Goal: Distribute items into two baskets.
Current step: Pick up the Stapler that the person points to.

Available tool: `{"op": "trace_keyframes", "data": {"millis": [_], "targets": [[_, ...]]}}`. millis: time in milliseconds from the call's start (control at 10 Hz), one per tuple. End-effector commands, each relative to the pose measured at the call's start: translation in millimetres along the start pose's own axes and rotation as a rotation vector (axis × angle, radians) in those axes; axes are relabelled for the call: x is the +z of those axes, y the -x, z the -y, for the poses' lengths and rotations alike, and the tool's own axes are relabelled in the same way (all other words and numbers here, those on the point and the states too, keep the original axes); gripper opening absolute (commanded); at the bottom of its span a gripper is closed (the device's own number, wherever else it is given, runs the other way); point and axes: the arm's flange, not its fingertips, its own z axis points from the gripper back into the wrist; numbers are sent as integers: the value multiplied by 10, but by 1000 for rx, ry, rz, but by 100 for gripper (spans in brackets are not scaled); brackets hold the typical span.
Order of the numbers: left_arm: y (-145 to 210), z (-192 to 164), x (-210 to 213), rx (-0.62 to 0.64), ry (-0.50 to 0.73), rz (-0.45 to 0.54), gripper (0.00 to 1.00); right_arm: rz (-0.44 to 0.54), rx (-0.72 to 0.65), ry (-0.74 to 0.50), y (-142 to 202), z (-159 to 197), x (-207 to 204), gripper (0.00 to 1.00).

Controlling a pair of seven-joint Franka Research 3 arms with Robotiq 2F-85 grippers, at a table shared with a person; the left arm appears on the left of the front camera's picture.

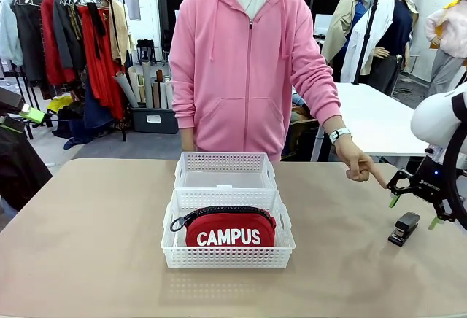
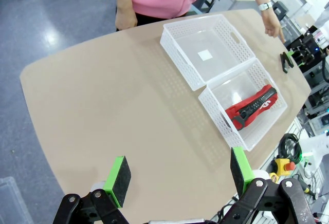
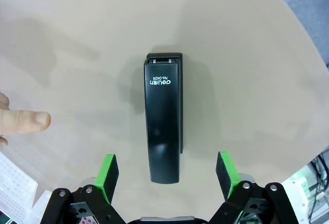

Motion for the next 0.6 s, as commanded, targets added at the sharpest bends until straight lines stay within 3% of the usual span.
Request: {"op": "trace_keyframes", "data": {"millis": [0, 500], "targets": [[6, 12, 5, 11, 4, 2, 100, 26, -30, -9, 36, -34, -100, 100], [6, 12, 5, 11, 4, 2, 100, 19, -1, -9, 74, -13, -279, 100]]}}
